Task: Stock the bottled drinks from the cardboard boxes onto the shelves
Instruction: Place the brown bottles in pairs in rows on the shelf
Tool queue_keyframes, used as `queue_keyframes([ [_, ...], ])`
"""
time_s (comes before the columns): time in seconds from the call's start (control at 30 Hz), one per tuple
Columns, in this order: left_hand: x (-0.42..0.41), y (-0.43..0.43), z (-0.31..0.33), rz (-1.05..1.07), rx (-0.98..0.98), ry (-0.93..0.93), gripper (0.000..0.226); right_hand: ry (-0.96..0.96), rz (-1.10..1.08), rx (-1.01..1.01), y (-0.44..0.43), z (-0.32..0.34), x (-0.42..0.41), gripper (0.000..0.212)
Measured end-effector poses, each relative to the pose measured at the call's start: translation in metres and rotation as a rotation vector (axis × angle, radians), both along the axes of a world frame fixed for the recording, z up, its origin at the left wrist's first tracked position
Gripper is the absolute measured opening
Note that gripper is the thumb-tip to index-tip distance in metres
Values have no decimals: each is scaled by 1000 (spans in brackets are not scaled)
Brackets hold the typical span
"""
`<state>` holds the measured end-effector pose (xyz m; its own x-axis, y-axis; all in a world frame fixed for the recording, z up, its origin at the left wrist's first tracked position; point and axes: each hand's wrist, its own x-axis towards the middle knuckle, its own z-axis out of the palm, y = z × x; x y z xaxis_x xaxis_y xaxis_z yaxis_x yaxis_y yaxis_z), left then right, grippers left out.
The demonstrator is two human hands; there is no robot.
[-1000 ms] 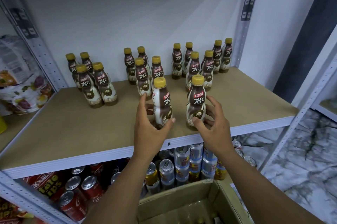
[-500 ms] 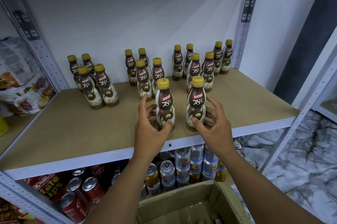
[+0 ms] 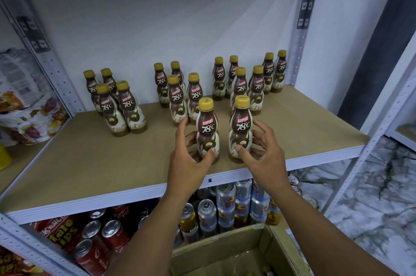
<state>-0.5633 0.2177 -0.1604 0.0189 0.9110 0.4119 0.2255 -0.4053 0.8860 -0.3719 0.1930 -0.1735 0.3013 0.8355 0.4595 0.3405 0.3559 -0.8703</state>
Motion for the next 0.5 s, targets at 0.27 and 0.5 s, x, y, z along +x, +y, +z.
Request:
queue_keyframes([
  [0.27, 1, -1, 3, -26, -10, -11, 93, -12, 31, -8, 1, 2, -4, 74],
  [0.5, 2, -4, 5, -50, -7, -2, 92, -10, 70, -12, -1, 4, -7, 72],
])
